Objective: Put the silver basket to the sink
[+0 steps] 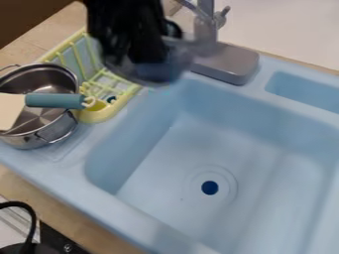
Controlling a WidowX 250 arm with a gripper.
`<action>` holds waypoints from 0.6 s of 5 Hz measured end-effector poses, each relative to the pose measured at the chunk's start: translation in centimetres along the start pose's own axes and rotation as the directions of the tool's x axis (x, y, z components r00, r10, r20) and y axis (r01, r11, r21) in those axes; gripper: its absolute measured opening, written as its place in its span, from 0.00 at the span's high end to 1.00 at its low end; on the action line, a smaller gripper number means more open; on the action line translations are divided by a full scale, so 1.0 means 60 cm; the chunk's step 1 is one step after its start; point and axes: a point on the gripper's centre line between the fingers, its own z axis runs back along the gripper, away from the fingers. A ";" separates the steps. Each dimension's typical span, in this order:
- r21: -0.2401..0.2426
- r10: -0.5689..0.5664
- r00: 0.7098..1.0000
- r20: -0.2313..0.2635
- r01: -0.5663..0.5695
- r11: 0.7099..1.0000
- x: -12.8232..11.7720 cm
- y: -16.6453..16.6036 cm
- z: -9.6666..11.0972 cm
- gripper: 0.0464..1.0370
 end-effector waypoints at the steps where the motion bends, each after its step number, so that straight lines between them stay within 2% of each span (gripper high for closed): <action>1: 0.017 -0.121 0.992 -0.044 0.121 0.992 -0.040 0.021 -0.013 0.99; 3: 0.087 -0.223 0.975 -0.013 0.223 0.971 -0.068 0.075 -0.071 0.99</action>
